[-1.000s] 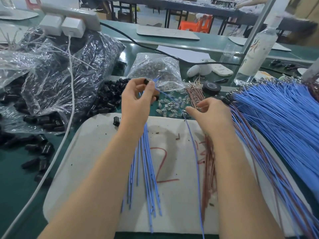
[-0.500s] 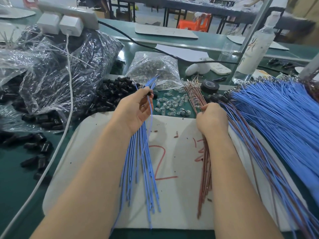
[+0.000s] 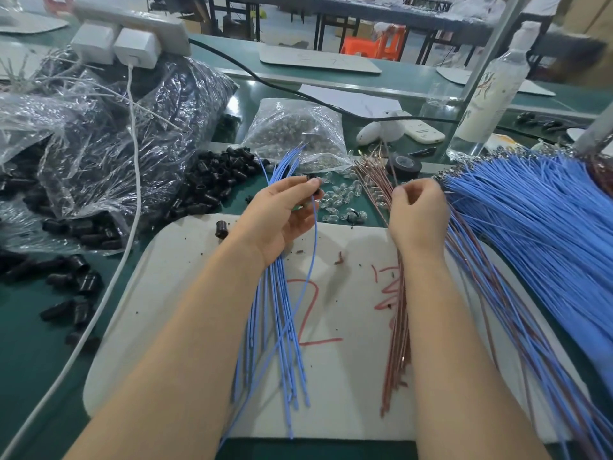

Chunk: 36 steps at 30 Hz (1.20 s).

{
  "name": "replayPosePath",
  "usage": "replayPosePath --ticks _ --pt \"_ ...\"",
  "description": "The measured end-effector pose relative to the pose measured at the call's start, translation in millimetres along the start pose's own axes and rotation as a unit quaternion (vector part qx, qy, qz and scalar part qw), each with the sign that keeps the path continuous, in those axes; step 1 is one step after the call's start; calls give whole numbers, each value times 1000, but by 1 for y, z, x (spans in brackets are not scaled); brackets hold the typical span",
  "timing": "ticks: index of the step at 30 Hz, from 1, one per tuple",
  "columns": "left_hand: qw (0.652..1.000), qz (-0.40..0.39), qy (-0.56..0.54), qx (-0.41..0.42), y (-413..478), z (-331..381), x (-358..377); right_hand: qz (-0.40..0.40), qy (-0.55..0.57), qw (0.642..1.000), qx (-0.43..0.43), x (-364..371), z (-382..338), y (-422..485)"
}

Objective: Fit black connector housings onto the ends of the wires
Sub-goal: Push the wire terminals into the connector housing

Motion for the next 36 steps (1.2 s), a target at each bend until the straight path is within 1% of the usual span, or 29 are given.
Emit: replayPosePath --ticks 1,2,3,4,5,6,8,11,13,14,15,16,17,18,19,20,21,22,24,25,26,27,29,31,33,36 --pt "999 -29 14 1 -1 0 6 -12 80 997 6 -2 -3 -1" --pt "998 -61 31 3 -3 0 13 -37 179 983 24 -1 -4 -2" --pt "995 -94 45 5 -6 -1 20 -70 287 954 49 2 -6 -5" --pt "990 -126 56 6 -9 -1 28 -94 386 915 69 4 -8 -7" --pt "985 -157 64 4 -14 -4 36 -101 449 884 79 4 -9 -8" --pt "980 -184 71 -4 -18 -8 42 -93 475 871 86 2 -9 -9" --pt "970 -223 88 -30 -24 -18 50 -69 498 859 101 -1 -5 -10" --pt "956 -262 113 -62 -30 -28 55 -42 535 833 135 -1 7 -10" --pt "952 -282 105 -62 -34 -28 60 -44 547 823 149 2 11 -8" --pt "953 -281 101 -55 -33 -25 60 -61 545 822 151 6 10 -7" --pt "957 -271 96 -45 -31 -22 59 -89 522 834 152 13 9 -6" --pt "961 -257 91 -32 -29 -19 57 -125 466 863 148 21 7 -7" --pt "966 -243 87 -19 -26 -15 54 -170 384 897 136 32 3 -10" --pt "969 -231 85 -10 -23 -14 51 -223 302 919 118 45 0 -16" --pt "972 -220 85 -5 -21 -13 48 -274 246 924 105 59 -2 -23" --pt "974 -210 90 -3 -20 -12 45 -309 221 920 99 68 -3 -31" --pt "975 -200 96 -2 -19 -12 43 -316 225 917 98 71 -4 -34" --pt "976 -189 108 -1 -17 -12 41 -289 240 922 95 68 -5 -31" --pt "976 -155 152 20 -13 -7 32 -170 247 952 63 42 -6 -19" --pt "972 -127 191 45 -9 -2 26 -109 250 961 46 28 -7 -14" --pt "964 -95 236 78 -6 5 19 -64 264 962 33 16 -7 -12" --pt "952 -66 278 111 -4 12 13 -40 291 956 26 9 -9 -13" --pt "925 -30 345 159 -3 22 8 -27 343 939 9 2 -13 -15" --pt "895 -22 407 179 -3 23 9 -22 363 931 -10 -2 -21 -20" --pt "872 -29 449 193 -5 23 14 -18 364 931 -21 -5 -25 -23" --pt "853 -31 471 221 -8 26 19 -8 343 938 -37 -7 -29 -26"
Point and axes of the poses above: each hand's wrist, its own y-axis towards the middle knuckle, its own x-axis out of the palm, z = x × y, the point moved 10 cm from there along y, towards the middle knuckle, and after that the axes turned 8 degrees about x, right-handed, at the moved point
